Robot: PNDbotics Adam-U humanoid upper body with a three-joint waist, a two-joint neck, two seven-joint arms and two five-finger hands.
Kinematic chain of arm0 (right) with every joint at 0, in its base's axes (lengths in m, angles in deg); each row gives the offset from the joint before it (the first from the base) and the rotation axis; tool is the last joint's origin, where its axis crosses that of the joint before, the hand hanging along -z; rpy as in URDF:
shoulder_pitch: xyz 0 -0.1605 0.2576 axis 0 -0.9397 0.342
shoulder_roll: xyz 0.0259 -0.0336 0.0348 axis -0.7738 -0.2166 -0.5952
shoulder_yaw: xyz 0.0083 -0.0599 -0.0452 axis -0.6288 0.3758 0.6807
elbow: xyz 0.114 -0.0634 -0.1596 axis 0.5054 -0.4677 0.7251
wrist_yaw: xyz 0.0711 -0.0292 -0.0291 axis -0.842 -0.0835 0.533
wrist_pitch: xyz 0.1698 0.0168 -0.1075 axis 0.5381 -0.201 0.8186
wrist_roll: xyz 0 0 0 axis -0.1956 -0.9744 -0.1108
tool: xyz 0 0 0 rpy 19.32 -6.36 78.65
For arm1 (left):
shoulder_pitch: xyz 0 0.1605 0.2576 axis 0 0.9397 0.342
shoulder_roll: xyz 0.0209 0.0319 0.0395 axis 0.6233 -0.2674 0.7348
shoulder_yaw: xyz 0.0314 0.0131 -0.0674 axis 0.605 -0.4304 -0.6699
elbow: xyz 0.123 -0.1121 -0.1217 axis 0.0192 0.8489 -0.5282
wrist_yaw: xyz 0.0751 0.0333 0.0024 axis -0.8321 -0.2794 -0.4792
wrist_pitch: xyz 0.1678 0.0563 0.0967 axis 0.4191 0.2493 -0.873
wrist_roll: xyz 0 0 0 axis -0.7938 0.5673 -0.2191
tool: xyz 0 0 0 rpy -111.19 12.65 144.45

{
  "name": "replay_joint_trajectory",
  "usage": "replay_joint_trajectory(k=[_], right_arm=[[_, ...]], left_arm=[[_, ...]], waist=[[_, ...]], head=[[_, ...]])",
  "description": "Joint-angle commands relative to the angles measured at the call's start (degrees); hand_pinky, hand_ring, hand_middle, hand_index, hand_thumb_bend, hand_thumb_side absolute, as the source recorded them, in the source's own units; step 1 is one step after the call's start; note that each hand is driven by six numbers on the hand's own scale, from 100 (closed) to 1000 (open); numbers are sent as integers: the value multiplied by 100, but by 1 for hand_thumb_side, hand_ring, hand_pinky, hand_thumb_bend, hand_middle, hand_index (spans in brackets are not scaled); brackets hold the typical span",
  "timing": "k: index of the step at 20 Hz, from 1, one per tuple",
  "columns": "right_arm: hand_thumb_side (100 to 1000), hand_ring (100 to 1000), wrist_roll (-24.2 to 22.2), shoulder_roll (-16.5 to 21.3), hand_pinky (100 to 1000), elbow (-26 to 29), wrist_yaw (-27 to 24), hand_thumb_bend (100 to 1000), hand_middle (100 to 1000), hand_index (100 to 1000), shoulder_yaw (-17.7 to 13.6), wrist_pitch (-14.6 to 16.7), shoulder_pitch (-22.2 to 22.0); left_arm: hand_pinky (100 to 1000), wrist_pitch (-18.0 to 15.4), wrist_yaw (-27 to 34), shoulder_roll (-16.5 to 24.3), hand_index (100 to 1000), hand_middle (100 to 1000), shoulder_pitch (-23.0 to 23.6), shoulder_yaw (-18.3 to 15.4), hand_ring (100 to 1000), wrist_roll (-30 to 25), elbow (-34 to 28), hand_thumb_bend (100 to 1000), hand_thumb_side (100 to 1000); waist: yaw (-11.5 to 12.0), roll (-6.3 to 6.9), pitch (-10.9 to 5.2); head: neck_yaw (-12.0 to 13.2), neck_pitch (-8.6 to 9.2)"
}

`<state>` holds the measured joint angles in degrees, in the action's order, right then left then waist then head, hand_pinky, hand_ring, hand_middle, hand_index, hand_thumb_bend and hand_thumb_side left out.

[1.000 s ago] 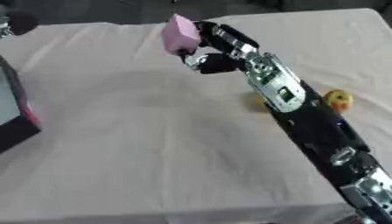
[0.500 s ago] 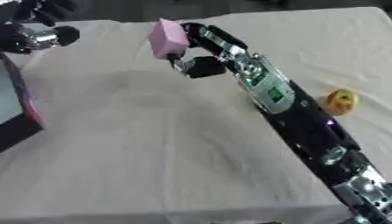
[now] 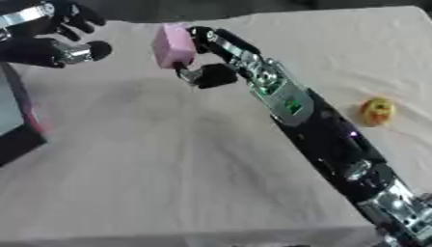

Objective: Pick up the objects with one hand, pass them to the other hand, and then place them into the box on the other side of the table.

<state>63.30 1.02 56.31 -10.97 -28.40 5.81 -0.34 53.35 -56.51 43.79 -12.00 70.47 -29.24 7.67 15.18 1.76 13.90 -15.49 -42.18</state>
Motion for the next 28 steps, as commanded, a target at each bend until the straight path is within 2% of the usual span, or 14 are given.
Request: replay_joint_trajectory(k=[1, 10, 17, 28], right_arm=[[193, 803, -13, 19, 899, 85, 136, 100, 477, 516, 27, -61, 162], [174, 805, -91, -28, 892, 122, 312, 100, 465, 509, 145, -164, 299], [172, 806, -189, -82, 891, 133, 393, 100, 463, 507, 190, -208, 376], [170, 802, -198, -105, 890, 147, 419, 100, 457, 503, 190, -236, 401]], left_arm=[[863, -63, -222, -103, 866, 883, -163, -44, 880, 56, 142, 452, 587], [866, -364, -638, -464, 856, 881, -185, -81, 884, 178, 435, 533, 553], [869, -517, -857, -677, 849, 875, -189, -94, 885, 137, 491, 602, 556], [854, -474, -1135, -819, 829, 847, -177, -113, 871, 530, 549, 612, 559]], waist=[[1, 12, -78], [1, 30, -31], [10, 30, 5], [12, 39, 26]], head=[[17, 40], [-22, 64], [-4, 215], [-31, 263]])
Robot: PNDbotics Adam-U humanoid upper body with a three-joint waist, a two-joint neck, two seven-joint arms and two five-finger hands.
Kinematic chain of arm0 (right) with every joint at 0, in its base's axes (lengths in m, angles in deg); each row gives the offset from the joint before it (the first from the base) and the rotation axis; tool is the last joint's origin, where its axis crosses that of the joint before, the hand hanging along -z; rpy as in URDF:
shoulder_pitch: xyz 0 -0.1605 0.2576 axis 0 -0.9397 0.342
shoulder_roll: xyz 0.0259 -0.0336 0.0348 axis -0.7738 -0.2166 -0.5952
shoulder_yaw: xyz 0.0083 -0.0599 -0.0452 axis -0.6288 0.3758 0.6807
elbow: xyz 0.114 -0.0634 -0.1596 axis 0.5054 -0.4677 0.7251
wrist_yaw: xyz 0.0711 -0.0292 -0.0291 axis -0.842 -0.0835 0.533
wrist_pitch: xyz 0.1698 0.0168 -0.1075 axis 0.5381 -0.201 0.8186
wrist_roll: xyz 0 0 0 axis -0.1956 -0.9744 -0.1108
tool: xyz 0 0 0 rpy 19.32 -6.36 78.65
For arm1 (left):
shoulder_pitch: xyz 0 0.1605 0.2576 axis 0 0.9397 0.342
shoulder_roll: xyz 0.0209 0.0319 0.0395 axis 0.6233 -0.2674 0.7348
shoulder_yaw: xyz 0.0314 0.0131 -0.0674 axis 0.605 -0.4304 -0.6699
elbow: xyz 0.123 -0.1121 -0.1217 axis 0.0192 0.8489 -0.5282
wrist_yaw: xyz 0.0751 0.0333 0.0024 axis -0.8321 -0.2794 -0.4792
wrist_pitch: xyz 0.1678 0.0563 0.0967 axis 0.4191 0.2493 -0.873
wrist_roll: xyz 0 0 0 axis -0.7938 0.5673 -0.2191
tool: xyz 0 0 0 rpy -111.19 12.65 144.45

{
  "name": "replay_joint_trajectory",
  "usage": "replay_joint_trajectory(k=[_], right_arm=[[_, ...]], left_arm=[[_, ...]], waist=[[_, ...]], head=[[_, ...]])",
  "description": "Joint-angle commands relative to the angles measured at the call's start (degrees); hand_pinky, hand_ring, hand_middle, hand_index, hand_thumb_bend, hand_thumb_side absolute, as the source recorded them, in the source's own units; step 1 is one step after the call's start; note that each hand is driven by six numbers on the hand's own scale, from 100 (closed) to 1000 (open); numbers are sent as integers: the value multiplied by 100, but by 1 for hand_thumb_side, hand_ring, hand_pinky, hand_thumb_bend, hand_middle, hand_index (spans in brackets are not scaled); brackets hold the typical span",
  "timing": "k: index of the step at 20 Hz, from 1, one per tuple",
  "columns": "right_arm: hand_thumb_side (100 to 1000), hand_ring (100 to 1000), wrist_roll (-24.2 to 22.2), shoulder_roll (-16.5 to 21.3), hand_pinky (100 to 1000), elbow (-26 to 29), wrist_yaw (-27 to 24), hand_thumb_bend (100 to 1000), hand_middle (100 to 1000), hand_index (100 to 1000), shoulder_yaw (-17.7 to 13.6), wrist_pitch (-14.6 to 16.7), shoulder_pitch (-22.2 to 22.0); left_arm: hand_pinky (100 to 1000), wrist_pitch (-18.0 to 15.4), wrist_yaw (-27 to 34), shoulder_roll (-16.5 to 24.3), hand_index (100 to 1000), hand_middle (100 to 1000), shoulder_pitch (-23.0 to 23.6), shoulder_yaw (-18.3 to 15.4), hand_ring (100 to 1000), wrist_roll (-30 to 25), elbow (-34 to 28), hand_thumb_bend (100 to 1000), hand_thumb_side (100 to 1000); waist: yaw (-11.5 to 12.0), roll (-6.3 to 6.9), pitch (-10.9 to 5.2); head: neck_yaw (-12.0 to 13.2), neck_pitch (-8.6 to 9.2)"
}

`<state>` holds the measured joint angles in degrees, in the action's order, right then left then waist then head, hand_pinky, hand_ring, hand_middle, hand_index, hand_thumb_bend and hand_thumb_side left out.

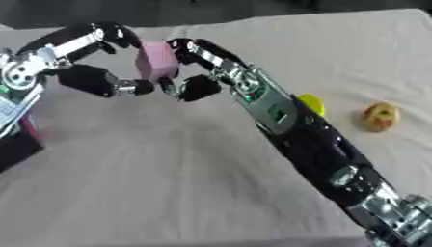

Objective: Pick up the objects with one hand, pass them to the other hand, and then place them into the box on the other side of the table.

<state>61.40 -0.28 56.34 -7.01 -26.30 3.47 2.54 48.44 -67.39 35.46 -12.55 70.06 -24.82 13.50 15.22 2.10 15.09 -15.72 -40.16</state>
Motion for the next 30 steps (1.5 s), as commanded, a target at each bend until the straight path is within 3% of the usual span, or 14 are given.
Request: replay_joint_trajectory(k=[1, 12, 19, 30], right_arm=[[171, 801, -11, 21, 890, 143, 26, 100, 457, 502, -17, -3, 112], [176, 799, 5, 4, 889, 162, -14, 100, 455, 499, -20, -31, 105], [182, 798, 8, -7, 889, 183, -55, 100, 452, 496, -14, -22, 104], [183, 794, -50, -26, 888, 225, -106, 100, 446, 489, 11, 22, 118]], left_arm=[[853, 26, -70, 5, 827, 844, -126, -70, 870, 123, -36, 610, 561], [839, 186, -334, -62, 820, 831, -114, -54, 859, 347, 14, 591, 543], [815, 183, -307, -122, 787, 801, -117, -58, 835, 403, 49, 503, 477], [804, 112, -415, -288, 777, 786, -118, -100, 822, 528, 227, 487, 478]], waist=[[7, 3, -89], [10, -2, -62], [3, -3, -40], [-30, 3, 7]], head=[[-4, 66], [-1, 58], [7, 49], [30, 85]])
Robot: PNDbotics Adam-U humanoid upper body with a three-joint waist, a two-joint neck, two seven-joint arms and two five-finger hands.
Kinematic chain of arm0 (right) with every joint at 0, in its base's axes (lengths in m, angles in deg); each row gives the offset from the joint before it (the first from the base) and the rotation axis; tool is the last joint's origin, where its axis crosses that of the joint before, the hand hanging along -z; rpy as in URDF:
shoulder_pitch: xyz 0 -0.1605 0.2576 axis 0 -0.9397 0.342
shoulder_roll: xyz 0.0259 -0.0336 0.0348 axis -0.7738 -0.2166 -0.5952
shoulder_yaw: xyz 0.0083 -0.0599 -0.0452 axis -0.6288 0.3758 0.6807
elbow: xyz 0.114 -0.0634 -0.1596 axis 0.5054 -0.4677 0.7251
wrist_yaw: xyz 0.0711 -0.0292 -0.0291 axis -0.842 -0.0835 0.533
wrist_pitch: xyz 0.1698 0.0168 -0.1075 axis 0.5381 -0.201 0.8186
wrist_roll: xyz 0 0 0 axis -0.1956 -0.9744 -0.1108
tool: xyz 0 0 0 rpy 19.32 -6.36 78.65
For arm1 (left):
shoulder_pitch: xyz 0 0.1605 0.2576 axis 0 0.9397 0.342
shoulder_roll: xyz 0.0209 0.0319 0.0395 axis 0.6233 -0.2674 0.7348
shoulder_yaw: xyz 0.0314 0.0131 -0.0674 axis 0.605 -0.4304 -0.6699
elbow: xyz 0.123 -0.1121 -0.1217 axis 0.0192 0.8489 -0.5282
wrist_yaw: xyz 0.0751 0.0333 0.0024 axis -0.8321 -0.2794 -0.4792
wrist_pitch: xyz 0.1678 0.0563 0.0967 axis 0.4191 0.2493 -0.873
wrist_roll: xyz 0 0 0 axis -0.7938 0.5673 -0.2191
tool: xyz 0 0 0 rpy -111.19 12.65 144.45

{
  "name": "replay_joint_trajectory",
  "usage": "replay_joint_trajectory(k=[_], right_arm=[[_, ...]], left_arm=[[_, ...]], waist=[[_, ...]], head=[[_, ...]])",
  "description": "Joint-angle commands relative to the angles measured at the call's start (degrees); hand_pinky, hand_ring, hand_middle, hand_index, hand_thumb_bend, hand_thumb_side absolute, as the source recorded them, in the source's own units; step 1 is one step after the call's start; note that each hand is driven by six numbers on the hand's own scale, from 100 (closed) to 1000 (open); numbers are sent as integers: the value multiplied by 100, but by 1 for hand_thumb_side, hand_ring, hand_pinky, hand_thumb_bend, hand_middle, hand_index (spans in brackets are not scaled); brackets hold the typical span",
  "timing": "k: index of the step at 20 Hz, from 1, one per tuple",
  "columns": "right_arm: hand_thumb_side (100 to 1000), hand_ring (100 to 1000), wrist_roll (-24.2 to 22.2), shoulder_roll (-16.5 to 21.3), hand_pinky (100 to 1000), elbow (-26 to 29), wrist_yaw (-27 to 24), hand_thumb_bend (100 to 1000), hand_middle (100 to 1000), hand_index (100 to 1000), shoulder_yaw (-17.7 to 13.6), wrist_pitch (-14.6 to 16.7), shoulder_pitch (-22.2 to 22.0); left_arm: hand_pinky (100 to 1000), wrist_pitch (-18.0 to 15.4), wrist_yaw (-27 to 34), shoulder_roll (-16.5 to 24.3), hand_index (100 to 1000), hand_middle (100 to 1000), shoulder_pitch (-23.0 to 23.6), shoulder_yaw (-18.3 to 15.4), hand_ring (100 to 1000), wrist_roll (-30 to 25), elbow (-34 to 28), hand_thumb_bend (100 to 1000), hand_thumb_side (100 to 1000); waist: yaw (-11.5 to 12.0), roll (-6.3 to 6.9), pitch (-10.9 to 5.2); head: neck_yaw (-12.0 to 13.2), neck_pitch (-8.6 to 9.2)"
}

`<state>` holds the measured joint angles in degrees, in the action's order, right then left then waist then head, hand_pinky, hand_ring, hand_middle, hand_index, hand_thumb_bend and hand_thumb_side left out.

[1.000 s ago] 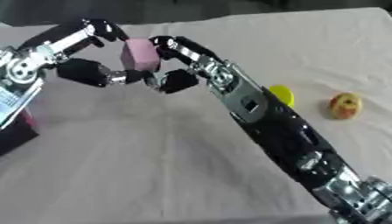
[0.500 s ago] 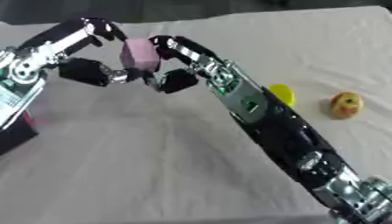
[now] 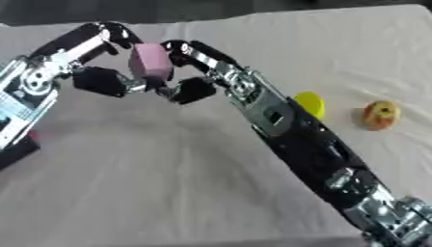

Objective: Pick up the objects with one hand, pass them to the other hand, and then place them into the box on the other side of the table.

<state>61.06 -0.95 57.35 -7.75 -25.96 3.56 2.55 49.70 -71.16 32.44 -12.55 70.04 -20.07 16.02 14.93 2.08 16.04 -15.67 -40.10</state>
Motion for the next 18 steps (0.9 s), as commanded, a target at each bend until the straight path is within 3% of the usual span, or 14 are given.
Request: replay_joint_trajectory(k=[1, 5, 10, 18], right_arm=[[183, 793, -22, 38, 888, 126, -30, 100, 446, 489, -22, 15, 117], [176, 791, -61, 34, 887, 123, 6, 100, 445, 488, 0, 34, 105], [172, 791, -89, 35, 887, 120, 63, 100, 444, 488, 5, 58, 79], [161, 806, -67, 31, 888, 102, 61, 100, 497, 541, -5, 14, 50]], left_arm=[[803, -16, -42, 2, 775, 783, -116, -108, 821, 83, -8, 478, 478], [798, -10, 1, -49, 754, 772, -101, -132, 813, 223, 47, 356, 475], [785, 23, 96, -77, 705, 730, -96, -129, 789, 336, 58, 120, 404], [764, 54, 164, -90, 559, 634, -81, -120, 739, 376, 49, 100, 157]], waist=[[-3, 4, -85], [-12, 1, -71], [-13, -7, -59], [-2, -9, -64]], head=[[26, 80], [33, 80], [41, 80], [36, 73]])
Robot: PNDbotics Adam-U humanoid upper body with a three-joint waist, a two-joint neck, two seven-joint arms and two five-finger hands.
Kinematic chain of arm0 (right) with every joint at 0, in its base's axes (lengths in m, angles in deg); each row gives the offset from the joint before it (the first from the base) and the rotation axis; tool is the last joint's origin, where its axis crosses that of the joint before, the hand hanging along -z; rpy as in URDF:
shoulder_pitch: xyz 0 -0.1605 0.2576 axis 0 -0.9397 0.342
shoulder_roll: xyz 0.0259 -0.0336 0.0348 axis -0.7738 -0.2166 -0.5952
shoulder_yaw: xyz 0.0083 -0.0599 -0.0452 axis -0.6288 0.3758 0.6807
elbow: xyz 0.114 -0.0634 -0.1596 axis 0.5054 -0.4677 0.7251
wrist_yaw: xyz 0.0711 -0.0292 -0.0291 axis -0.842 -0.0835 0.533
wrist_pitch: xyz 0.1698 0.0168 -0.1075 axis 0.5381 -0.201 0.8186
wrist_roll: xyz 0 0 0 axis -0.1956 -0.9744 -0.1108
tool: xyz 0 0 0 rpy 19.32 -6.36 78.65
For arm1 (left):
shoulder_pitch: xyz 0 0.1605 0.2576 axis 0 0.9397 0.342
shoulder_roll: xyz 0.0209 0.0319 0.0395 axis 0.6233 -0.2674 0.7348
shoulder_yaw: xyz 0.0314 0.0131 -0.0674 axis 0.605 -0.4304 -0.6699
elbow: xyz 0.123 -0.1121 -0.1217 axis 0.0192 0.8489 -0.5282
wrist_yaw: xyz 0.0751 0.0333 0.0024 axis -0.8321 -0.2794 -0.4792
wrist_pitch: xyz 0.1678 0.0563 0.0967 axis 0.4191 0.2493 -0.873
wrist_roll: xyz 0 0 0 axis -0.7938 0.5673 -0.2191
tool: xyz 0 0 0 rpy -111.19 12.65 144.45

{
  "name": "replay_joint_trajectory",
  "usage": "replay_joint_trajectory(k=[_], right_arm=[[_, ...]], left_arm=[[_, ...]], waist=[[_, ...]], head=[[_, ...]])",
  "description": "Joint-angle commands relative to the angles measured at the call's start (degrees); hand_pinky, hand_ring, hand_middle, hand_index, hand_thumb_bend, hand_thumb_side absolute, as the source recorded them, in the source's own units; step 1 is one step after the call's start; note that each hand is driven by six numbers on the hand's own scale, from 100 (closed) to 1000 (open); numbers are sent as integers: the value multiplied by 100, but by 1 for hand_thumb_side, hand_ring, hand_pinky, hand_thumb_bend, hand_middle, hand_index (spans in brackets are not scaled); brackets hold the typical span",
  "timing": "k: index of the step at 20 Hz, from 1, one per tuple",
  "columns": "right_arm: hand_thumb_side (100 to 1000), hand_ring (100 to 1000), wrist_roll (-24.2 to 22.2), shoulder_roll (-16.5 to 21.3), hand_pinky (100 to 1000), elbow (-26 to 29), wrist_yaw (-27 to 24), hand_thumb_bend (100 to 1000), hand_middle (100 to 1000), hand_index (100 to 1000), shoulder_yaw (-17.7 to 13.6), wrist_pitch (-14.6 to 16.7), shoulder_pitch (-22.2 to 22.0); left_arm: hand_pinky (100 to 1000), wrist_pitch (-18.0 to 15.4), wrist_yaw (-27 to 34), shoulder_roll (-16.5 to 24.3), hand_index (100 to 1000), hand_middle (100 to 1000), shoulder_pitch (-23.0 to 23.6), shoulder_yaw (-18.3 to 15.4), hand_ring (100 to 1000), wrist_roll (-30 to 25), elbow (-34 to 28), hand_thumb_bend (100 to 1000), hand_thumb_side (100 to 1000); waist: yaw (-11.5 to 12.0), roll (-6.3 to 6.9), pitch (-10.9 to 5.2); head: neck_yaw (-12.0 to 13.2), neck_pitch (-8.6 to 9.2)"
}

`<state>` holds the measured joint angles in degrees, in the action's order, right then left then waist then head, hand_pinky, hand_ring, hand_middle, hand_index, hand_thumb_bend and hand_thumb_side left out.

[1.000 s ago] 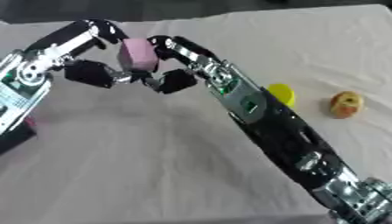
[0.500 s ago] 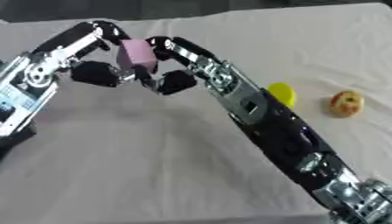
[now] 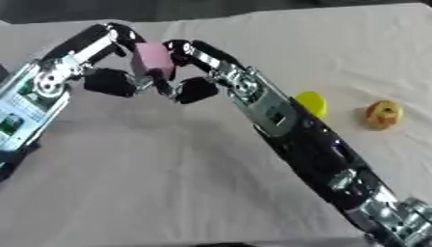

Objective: Pick up the objects with one hand, pass them to the other hand, and then place them into the box on the other side of the table.

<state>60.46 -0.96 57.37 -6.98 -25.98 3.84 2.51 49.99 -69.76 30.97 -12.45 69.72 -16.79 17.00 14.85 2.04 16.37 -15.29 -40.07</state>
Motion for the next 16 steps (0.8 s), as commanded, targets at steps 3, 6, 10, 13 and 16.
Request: replay_joint_trajectory(k=[3, 6, 10, 13, 16], right_arm=[[192, 847, 71, 38, 900, 102, -78, 100, 600, 651, -18, -42, 50], [279, 885, 193, 63, 912, 127, -95, 100, 681, 751, -35, 0, 49], [372, 948, 272, 85, 939, 130, -34, 100, 771, 845, -41, 63, 44], [446, 975, 276, 98, 951, 117, 25, 100, 812, 870, -45, 105, 28], [468, 982, 283, 106, 953, 110, 55, 100, 827, 880, -57, 136, 20]], left_arm=[[758, 33, 24, 70, 509, 606, -93, -86, 722, 42, -60, 100, 133], [750, 54, 2, 93, 475, 579, -108, -80, 709, 4, -69, 100, 116], [744, 109, -19, 138, 455, 560, -118, -63, 701, -64, -83, 100, 104], [743, 122, -51, 198, 449, 553, -129, -55, 697, -163, -107, 100, 100], [742, 136, -68, 252, 446, 548, -134, -74, 695, -237, -127, 100, 100]], waist=[[12, -8, -105], [19, -8, -120], [30, -3, -139], [31, 2, -158], [33, 9, -172]], head=[[-10, 55], [-12, 49], [-10, 41], [4, 27], [16, 23]])
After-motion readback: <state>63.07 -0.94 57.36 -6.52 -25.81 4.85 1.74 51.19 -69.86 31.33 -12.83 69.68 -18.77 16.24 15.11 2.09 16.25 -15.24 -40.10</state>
